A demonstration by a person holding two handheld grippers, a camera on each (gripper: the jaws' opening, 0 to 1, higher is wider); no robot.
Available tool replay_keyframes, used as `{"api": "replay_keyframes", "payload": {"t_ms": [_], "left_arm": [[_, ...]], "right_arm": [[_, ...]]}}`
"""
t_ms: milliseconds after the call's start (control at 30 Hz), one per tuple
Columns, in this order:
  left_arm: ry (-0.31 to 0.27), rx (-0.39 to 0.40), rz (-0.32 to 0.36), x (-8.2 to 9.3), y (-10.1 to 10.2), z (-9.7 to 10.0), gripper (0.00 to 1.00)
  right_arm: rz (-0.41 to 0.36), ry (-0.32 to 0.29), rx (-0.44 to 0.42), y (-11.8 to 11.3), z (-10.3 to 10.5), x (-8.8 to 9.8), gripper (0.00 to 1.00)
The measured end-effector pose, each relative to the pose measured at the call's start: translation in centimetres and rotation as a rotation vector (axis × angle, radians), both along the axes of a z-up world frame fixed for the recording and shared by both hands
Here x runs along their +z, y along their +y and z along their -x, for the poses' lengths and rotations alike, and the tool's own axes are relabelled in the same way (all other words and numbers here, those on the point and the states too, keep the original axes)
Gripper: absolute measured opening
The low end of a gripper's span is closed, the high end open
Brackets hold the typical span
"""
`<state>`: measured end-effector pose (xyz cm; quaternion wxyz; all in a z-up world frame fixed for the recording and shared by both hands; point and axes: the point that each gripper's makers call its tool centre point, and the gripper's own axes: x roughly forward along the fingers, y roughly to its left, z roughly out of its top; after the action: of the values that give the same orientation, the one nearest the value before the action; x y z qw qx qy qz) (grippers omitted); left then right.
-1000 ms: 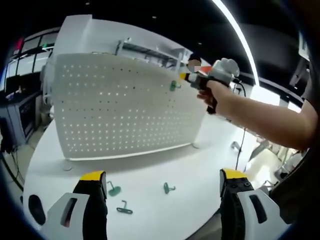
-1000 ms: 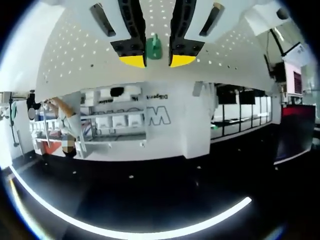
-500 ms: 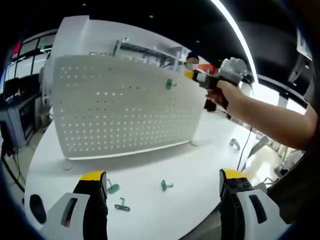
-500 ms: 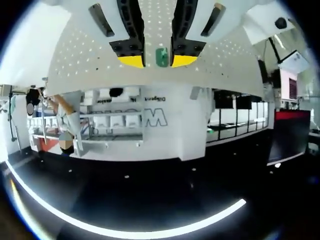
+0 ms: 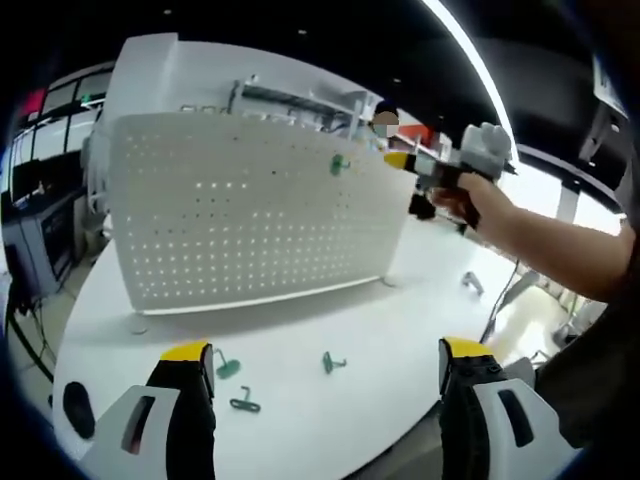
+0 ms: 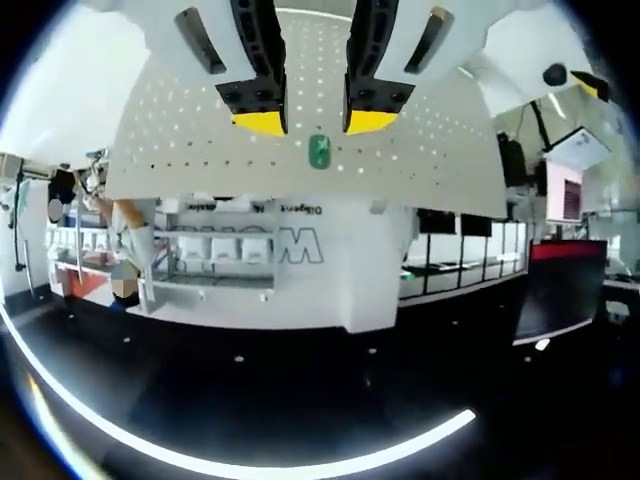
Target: Insert the hook assembly into the mounting plate slot until the hook locks in place.
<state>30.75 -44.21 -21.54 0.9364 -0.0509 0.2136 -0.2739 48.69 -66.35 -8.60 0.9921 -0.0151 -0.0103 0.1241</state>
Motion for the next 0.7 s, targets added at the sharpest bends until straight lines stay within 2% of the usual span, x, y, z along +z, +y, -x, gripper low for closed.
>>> {"api": "replay_keyframes", "payload": {"t_ms": [267, 500, 700], "left_arm": [[0.006, 0.013, -0.006, -0.3, 0.3, 0.4, 0.94], [0.023, 0.021, -0.012, -1.1, 0.6, 0.7, 0.94], [0.045, 0.031, -0.019, -2.2, 1.0, 0.9, 0.94]], "right_arm": [[0.057, 0.034, 0.044, 1.4, 3.0, -2.6, 0.22], [0.060, 0.110, 0.116, 3.3, 5.6, -6.2, 0.23], [0.071, 0.145, 0.151, 4.0, 6.7, -8.3, 0.23]]}}
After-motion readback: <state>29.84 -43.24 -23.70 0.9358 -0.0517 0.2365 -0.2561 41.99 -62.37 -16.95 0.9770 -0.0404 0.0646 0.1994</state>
